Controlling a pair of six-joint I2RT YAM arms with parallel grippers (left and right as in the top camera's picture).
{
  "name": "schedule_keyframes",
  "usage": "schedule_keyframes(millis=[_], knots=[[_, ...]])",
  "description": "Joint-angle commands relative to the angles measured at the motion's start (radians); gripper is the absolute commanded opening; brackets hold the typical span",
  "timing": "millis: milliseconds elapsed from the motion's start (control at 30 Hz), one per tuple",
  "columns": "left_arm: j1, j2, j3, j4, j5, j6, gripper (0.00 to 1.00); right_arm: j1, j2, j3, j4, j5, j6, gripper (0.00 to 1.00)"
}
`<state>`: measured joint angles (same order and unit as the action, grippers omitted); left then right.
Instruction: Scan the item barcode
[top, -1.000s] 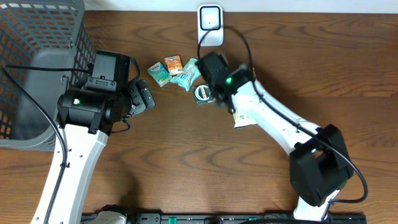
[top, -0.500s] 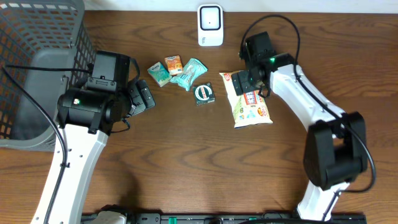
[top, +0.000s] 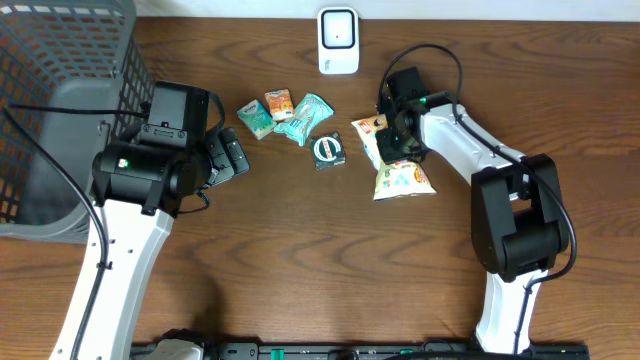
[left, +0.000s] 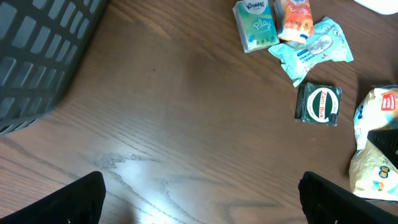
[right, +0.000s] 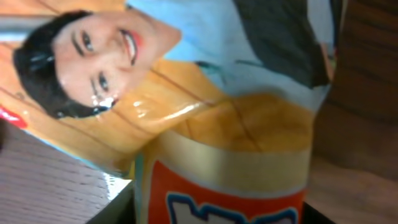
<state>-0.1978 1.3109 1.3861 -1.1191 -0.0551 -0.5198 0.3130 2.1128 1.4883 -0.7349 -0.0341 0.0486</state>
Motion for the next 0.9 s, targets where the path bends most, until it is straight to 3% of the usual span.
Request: schedule_keyframes(millis=[0, 167, 267, 533, 867], knots=[[0.004, -0.003, 0.003, -0.004, -0.010, -0.002, 0.98, 0.005, 0.029, 0.003, -0.015, -0.024, 0.007, 0.36], [0.004, -0.003, 0.003, -0.004, -0.010, -0.002, 0.98, 0.005, -0.038, 0.063, -0.040, -0.021, 0.007, 0.08], [0.004, -0.003, 0.003, -0.004, -0.010, -0.002, 0.98, 0.007, -0.077, 0.112, -0.027, -0.021, 0.007, 0.01], [0.004, -0.003, 0.003, -0.004, -0.010, -0.002, 0.98, 0.024, -0.106, 0.199, 0.169, -0.025, 0.045, 0.01], [0.004, -0.003, 0.003, -0.004, -0.010, -0.002, 0.98, 0.048, -0.085, 0.200, 0.689, -0.021, 0.053, 0.01]])
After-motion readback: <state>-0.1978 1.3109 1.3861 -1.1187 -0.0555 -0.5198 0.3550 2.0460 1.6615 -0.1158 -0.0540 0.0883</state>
